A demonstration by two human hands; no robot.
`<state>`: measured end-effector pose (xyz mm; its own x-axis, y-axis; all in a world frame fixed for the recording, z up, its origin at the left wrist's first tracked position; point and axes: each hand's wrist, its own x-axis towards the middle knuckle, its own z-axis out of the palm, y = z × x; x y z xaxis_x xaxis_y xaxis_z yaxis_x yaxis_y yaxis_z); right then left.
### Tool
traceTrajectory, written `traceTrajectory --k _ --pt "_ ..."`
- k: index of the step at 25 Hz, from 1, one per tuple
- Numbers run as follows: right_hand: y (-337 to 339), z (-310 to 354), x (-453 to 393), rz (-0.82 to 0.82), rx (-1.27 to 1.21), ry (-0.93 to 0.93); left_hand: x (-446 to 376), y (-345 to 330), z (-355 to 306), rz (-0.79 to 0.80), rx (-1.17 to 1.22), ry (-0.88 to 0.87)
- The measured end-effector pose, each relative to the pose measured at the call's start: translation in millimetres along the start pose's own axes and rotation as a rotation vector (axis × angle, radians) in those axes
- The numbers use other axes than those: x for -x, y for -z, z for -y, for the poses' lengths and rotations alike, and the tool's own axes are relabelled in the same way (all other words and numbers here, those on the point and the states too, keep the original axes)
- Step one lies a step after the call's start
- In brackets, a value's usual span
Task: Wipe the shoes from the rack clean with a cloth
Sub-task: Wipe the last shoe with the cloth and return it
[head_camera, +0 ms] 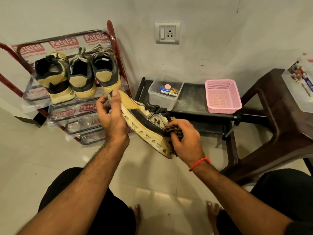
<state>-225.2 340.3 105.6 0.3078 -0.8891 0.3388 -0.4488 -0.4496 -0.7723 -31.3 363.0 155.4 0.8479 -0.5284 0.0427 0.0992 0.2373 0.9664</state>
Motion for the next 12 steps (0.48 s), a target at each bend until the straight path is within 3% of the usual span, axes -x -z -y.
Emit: traceTrajectory --k 3,5,7,9,12 --pt "-5 35 8 0.027 -0.008 0.332 10 -8 5 0.104 -0.017 0.044" --pt "-4 17 -1 0.107 0.130 0.401 8 -8 3 0.075 0.003 0.077" --pt "8 -22 -16 0.163 0.289 0.195 -5 1 -5 -0.040 0.041 0.127" --pt "27 -46 -25 0.167 0.287 -0.110 -23 14 -10 -0.116 0.120 0.234" --pt "42 -43 -34 0.116 -0.124 -0.446 -35 26 -10 -0.013 0.184 0.466"
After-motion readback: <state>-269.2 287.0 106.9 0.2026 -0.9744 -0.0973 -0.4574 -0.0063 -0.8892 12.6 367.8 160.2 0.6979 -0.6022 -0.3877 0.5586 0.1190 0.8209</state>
